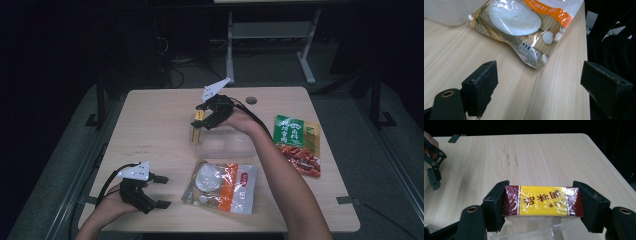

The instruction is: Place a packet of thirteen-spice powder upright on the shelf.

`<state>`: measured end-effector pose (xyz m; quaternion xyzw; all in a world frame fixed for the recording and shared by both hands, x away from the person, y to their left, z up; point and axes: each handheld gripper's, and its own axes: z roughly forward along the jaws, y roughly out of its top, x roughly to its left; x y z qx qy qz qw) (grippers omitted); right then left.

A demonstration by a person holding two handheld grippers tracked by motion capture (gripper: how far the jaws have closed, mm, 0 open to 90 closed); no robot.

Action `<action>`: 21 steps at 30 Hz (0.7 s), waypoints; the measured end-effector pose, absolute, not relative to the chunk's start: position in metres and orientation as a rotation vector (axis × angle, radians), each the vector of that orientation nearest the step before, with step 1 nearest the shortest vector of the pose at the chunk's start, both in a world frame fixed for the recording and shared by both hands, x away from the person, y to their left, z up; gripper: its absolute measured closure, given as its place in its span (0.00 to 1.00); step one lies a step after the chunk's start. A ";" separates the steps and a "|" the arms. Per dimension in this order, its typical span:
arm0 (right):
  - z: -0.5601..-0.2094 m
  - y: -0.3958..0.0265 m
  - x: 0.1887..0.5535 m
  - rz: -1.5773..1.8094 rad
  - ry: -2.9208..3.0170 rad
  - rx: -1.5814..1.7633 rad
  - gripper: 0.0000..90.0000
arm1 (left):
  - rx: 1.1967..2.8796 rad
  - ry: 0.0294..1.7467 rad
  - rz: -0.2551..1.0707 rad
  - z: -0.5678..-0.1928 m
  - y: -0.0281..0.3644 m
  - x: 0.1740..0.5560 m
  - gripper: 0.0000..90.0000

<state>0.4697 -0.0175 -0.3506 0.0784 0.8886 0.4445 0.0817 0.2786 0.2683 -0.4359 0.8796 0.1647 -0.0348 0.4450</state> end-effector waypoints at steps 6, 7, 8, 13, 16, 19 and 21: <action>-0.356 -0.012 0.472 1.329 2.667 0.243 0.35 | 2.188 0.398 -0.088 -0.436 0.268 0.278 0.15; -0.357 -0.011 0.473 1.334 2.667 0.244 0.35 | 2.189 0.399 -0.089 -0.436 0.268 0.278 0.15; -0.358 -0.010 0.474 1.331 2.670 0.244 0.35 | 2.191 0.398 -0.088 -0.436 0.268 0.279 0.15; -0.363 -0.006 0.475 1.321 2.688 0.255 0.35 | 2.184 0.405 -0.090 -0.436 0.268 0.278 0.15; -0.368 -0.003 0.477 1.312 2.699 0.262 0.35 | 2.187 0.408 -0.088 -0.436 0.268 0.278 0.15; -0.369 -0.002 0.478 1.320 2.696 0.265 0.35 | 2.189 0.407 -0.088 -0.436 0.268 0.278 0.15; -0.369 -0.002 0.478 1.327 2.698 0.269 0.35 | 2.191 0.404 -0.085 -0.436 0.269 0.278 0.15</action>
